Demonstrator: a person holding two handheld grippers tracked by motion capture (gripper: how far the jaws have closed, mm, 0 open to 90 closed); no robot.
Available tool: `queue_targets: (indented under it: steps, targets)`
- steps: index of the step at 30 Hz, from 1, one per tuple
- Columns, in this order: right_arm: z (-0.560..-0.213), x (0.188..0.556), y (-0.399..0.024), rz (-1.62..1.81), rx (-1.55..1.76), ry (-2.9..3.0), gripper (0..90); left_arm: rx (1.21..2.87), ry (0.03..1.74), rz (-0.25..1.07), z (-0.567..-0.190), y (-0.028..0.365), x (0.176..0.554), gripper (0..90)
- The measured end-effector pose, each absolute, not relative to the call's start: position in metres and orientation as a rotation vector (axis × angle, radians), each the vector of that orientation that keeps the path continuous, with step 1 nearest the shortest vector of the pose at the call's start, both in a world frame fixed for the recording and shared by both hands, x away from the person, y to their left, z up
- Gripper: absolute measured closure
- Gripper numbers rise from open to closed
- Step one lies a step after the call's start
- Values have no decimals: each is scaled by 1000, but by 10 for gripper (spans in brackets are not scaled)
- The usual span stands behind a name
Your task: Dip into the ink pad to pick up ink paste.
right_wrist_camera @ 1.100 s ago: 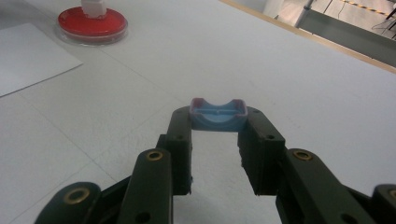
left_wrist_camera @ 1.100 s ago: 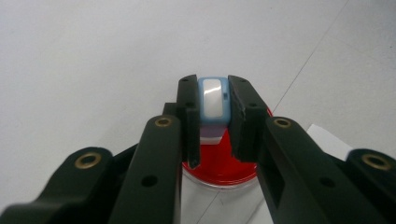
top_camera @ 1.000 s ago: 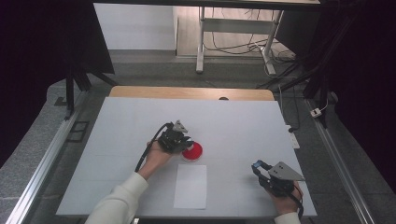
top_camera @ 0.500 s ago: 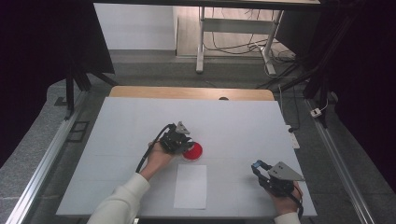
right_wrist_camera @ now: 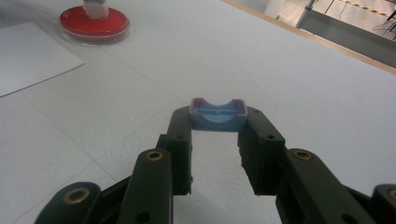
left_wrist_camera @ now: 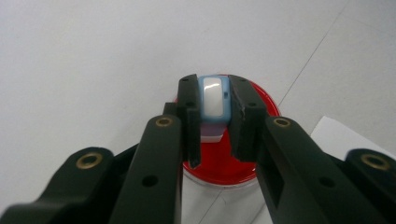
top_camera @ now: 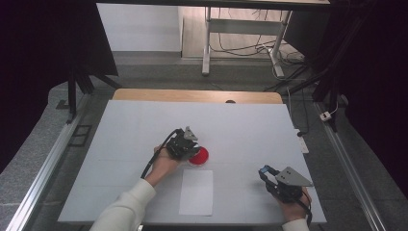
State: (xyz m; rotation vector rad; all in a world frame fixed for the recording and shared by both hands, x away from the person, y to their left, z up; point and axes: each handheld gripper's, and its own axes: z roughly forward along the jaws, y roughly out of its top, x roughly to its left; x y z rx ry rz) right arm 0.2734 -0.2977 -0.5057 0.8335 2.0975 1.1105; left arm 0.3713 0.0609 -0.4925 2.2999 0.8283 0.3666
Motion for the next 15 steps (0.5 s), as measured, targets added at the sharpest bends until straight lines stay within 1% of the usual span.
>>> queue_targets:
  steps: [9,15]
  targets:
    - [-506,274,-297,1112,833,2098,652,2295,835,373,-493,60,371,759]
    - [-506,274,-297,1110,831,2101,652,2282,843,341,-494,64,372,759]
